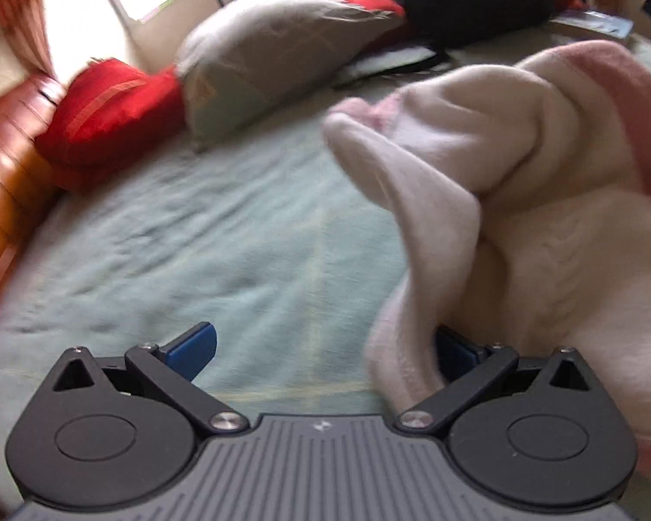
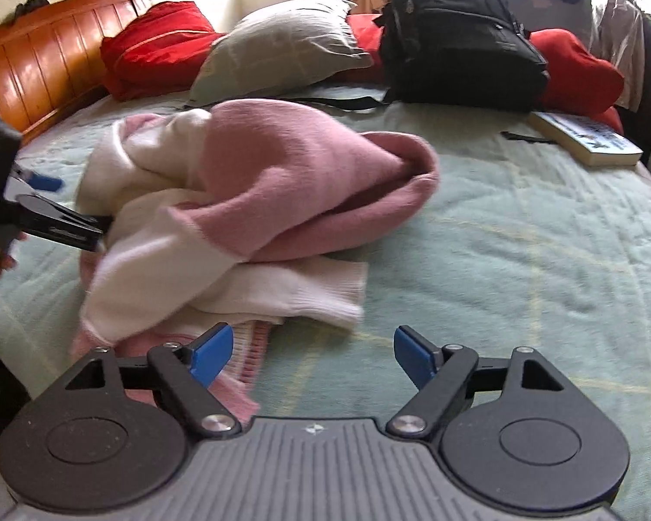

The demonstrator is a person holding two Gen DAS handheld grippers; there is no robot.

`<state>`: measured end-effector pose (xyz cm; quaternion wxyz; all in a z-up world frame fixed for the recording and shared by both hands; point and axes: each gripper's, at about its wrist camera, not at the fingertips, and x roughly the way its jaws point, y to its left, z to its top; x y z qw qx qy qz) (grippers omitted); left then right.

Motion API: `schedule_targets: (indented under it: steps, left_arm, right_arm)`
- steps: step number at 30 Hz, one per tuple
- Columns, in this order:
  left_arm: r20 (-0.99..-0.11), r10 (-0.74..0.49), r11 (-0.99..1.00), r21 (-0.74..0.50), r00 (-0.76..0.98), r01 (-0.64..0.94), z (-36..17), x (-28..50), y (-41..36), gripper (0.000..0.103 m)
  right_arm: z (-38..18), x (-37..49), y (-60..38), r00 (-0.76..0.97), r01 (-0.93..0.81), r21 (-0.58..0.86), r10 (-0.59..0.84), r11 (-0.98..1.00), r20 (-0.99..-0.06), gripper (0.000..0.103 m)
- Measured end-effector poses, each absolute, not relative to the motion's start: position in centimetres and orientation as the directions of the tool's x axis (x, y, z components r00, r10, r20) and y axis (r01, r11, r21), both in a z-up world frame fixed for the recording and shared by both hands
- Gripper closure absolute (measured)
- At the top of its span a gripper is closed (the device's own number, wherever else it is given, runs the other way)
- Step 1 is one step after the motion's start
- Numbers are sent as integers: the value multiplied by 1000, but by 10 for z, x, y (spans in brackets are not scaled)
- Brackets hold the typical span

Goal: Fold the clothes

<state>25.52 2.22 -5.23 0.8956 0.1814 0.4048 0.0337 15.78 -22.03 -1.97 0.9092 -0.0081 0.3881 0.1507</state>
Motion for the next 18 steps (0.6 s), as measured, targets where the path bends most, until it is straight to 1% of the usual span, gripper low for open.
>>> schedule_targets:
  steps: [6, 9, 13, 18]
  left_arm:
    - [-726, 207, 943, 326, 655, 64, -48, 273, 45, 0]
    - [-722, 215, 940, 336, 658, 62, -46, 283, 54, 0]
    - [-711, 240, 941, 338, 661, 22, -43, 296, 71, 0]
    - [-729, 249, 948, 319, 637, -5, -46, 315, 94, 0]
  right_arm:
    - [-19, 155, -220, 659, -260, 130, 274, 957, -700, 17]
    - [-18, 155, -227, 668, -230, 143, 263, 963, -696, 15]
    - [-18, 155, -235, 675, -196, 162, 253, 967, -693, 15]
    - [-20, 155, -240, 677, -169, 164, 235, 972, -697, 15]
